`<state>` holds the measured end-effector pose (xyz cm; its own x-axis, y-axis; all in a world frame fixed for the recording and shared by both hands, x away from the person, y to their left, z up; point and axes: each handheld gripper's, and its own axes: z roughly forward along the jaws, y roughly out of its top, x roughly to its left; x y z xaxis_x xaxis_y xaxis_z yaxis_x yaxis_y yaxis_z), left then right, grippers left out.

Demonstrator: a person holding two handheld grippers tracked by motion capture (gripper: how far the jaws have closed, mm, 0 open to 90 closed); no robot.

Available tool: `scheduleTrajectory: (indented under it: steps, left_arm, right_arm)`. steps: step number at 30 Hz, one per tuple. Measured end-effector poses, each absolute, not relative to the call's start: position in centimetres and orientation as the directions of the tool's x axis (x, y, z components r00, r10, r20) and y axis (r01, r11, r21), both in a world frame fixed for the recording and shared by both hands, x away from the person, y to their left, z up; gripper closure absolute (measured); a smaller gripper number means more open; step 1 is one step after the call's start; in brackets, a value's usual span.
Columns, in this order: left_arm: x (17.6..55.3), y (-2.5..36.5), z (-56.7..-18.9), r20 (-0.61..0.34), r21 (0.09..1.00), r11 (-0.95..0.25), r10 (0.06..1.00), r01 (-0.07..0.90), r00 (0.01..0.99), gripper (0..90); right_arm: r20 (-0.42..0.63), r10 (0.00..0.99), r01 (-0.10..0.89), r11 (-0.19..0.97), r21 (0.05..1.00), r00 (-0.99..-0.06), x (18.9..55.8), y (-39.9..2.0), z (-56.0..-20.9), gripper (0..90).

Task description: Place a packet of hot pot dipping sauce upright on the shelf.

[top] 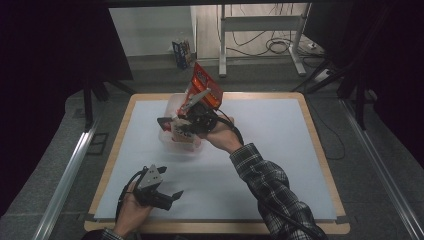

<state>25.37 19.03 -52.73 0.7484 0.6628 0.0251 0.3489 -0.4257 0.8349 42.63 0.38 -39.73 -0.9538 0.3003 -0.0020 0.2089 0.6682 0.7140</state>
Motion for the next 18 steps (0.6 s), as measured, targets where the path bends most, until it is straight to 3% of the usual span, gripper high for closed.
scheduleTrajectory:
  steps: [9, 18]
  left_arm:
    - [25.3, 19.1, -52.6, 0.034, 0.839, -0.42, 0.674, 0.345, 0.738, 1.0]
    - [25.4, 19.1, -52.7, 0.033, 0.838, -0.42, 0.676, 0.348, 0.736, 0.8]
  right_arm:
    - [-0.006, 0.307, 0.218, 0.689, 0.691, -0.952, 43.1, 1.9, -41.9, 85.6]
    - [-0.032, 0.327, 0.209, 0.673, 0.709, -0.945, 42.8, 1.7, -41.6, 64.7]
